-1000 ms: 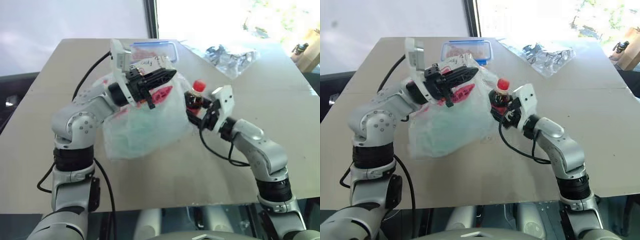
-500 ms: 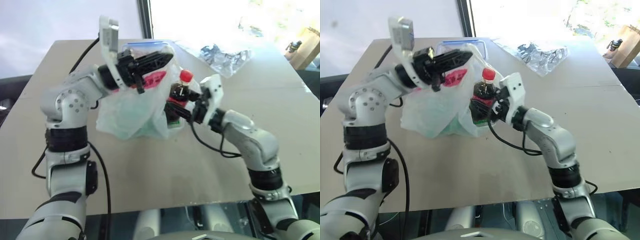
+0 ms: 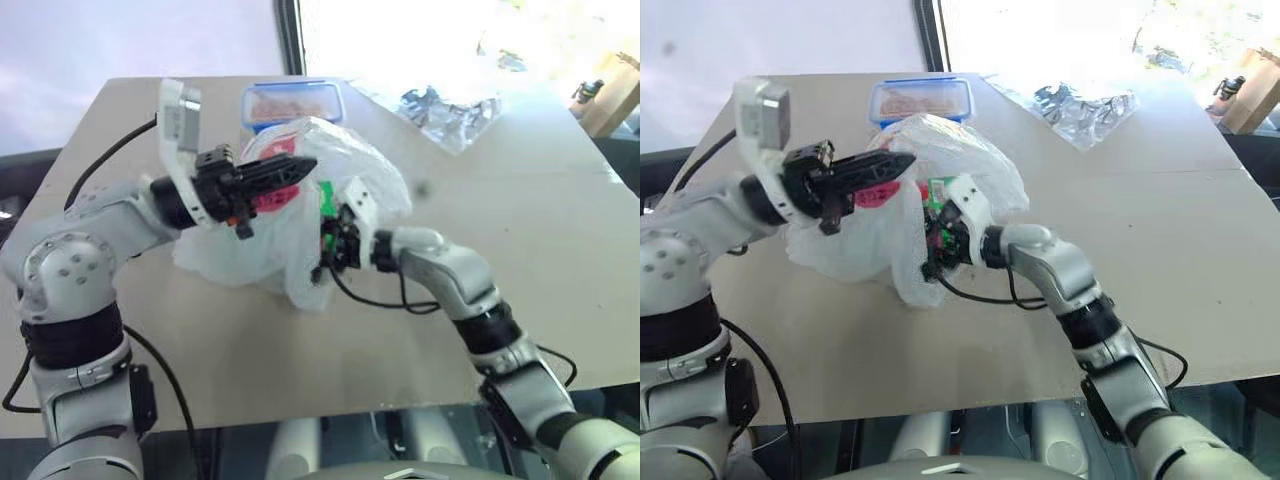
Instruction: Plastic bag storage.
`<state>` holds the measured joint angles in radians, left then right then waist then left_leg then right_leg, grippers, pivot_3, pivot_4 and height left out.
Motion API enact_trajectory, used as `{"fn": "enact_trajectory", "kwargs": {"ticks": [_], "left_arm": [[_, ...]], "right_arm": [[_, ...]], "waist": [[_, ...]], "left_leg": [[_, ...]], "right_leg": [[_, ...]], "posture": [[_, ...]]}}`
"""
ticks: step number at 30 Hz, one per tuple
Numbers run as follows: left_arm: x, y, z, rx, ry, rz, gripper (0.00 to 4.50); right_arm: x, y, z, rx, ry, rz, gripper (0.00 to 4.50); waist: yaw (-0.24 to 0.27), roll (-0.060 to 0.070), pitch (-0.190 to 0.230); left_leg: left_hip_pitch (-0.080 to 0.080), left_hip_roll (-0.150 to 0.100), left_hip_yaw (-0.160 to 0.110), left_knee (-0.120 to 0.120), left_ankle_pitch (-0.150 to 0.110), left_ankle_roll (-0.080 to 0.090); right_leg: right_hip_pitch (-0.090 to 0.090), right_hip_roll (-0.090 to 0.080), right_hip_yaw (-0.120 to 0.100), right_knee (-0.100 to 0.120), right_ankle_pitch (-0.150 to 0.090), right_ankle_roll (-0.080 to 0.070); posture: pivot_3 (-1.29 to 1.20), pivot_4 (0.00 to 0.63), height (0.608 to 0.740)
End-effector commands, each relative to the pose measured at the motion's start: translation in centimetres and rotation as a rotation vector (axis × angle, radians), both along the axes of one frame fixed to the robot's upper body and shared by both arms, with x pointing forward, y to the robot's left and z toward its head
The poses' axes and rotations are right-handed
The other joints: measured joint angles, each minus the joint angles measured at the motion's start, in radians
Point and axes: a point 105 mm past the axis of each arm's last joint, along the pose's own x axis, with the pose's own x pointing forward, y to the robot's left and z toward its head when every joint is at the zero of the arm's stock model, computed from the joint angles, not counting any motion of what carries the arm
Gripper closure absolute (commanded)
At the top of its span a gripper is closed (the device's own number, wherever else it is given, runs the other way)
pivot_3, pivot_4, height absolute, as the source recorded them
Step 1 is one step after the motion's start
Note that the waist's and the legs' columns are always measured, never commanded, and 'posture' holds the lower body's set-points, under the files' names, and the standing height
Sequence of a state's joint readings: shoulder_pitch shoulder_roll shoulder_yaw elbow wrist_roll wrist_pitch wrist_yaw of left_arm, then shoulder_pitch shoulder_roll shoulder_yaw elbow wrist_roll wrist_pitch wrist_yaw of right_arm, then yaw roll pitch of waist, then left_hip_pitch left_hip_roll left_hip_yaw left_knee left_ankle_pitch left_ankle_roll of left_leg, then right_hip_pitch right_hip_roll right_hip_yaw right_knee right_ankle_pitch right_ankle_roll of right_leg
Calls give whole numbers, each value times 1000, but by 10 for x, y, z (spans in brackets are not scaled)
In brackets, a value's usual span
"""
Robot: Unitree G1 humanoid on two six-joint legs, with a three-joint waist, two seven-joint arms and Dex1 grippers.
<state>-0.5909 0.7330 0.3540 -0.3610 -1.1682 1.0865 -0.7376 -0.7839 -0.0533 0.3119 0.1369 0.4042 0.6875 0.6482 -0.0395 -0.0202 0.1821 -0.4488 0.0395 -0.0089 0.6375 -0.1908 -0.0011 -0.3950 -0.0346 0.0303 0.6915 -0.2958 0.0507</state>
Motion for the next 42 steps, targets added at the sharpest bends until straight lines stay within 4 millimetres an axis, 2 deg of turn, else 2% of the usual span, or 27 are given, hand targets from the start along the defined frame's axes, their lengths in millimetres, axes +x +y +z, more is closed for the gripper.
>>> {"fn": "enact_trajectory", "kwargs": {"ticks": [1,2,6,8,10,11,12,14,18,24,31,34,38,42], "left_arm": [[-15,0,9,2,-53,5,4500],[-14,0,8,0,-53,22,4500],[-10,5,5,-25,-40,94,4500],[-7,7,4,-55,-28,122,4500],[-5,8,1,-63,-15,141,4500],[-5,8,-2,-56,-14,150,4500],[-4,9,-4,-54,-10,158,4500],[2,14,-6,-70,-1,192,4500],[13,21,-5,-101,1,237,4500],[26,18,-8,-146,5,243,4500],[32,10,-11,-207,49,161,4500],[38,9,-6,-219,53,118,4500],[41,12,-5,-198,49,93,4500],[38,11,-1,-183,36,73,4500]], "right_arm": [[2,28,19,45,-4,44,1367],[1,36,21,59,11,62,1367],[-27,64,35,149,89,235,1367],[-25,72,29,135,71,224,1367],[-17,73,27,157,93,179,347],[-13,72,28,171,101,155,29],[-9,69,29,168,83,125,29],[-1,58,32,167,34,72,29],[-8,25,42,204,26,88,29],[1,-22,39,161,-55,-120,29],[4,-42,52,204,-132,-272,29],[5,-67,59,132,-275,-367,29],[-8,-97,60,-1,-386,-410,29],[2,-122,52,-130,-425,-537,29]], "waist": [[-2,0,0],[-2,0,0],[-2,0,0],[6,-1,0],[11,-2,-1],[12,-2,-1],[12,-2,-1],[11,-2,-1],[10,-2,-1],[19,-2,-1],[18,-2,-1],[29,-2,-1],[28,-2,-1],[20,-2,-1]], "left_leg": [[0,0,0,0,0,0],[0,0,0,0,1,-1],[1,1,0,0,1,-2],[1,0,-1,0,1,-2],[0,0,-1,1,1,-2],[0,0,0,2,1,-2],[0,-1,0,2,1,-1],[0,0,0,2,1,-2],[0,1,0,1,2,-2],[0,0,1,1,2,-2],[0,1,1,1,2,-2],[0,0,1,1,2,-2],[-1,-2,2,2,2,-2],[0,0,1,1,2,-2]], "right_leg": [[-1,0,0,2,0,0],[-1,1,0,3,0,0],[-1,2,0,4,0,0],[-1,1,0,4,0,0],[-1,0,-1,3,0,0],[0,0,-1,3,0,0],[0,0,-1,4,0,0],[0,0,-1,4,0,0],[-1,2,-2,4,0,-1],[-1,0,-2,4,0,0],[-1,2,-1,4,0,-1],[-1,1,-2,4,0,-1],[0,0,-2,3,0,0],[-1,2,-1,4,0,-1]], "posture": [[0,150,740],[0,150,740],[0,150,740],[0,150,740],[0,150,740],[0,150,740],[0,150,740],[0,150,740],[0,150,740],[0,150,740],[0,150,740],[0,150,740],[0,150,740],[0,150,740]]}}
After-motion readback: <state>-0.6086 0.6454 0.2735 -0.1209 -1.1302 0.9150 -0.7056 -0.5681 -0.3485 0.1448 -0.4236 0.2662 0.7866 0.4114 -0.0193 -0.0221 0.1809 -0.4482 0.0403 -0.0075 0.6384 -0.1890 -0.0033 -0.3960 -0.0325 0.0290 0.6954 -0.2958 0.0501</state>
